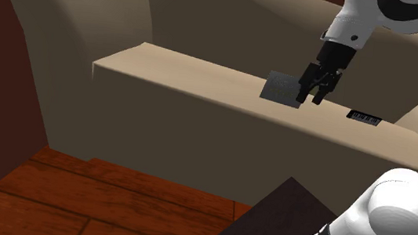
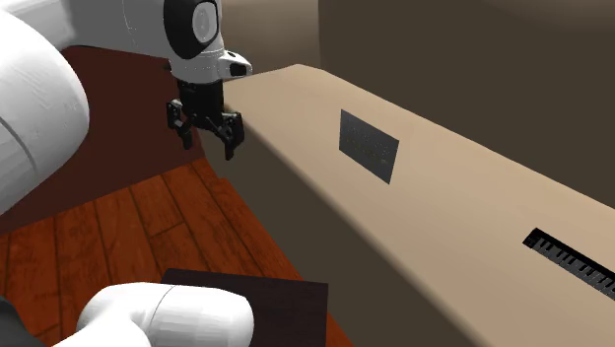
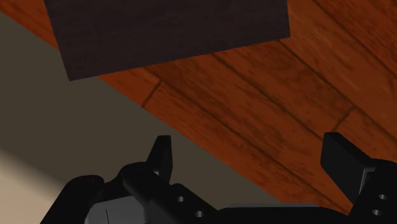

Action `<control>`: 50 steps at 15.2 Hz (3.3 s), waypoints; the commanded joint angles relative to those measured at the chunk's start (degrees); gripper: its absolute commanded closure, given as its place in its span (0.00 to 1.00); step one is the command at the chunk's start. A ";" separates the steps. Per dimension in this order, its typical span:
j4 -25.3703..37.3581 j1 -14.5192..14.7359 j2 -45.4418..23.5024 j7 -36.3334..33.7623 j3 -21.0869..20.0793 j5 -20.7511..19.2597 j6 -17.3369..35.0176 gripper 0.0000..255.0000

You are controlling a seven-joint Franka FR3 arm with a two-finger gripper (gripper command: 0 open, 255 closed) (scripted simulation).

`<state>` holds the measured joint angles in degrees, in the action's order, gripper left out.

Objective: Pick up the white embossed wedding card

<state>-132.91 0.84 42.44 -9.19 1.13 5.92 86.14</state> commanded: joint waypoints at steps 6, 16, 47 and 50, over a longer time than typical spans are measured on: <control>1.32 0.65 -2.92 14.89 7.43 -5.26 3.21 0.00; 11.79 4.29 -16.49 44.50 21.79 -9.02 10.26 0.00; 50.67 1.62 -59.87 97.92 35.11 16.47 10.24 1.00; 50.68 1.62 -59.88 97.93 35.11 16.48 10.24 1.00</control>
<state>-82.22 2.47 -17.44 88.73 36.24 22.41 96.37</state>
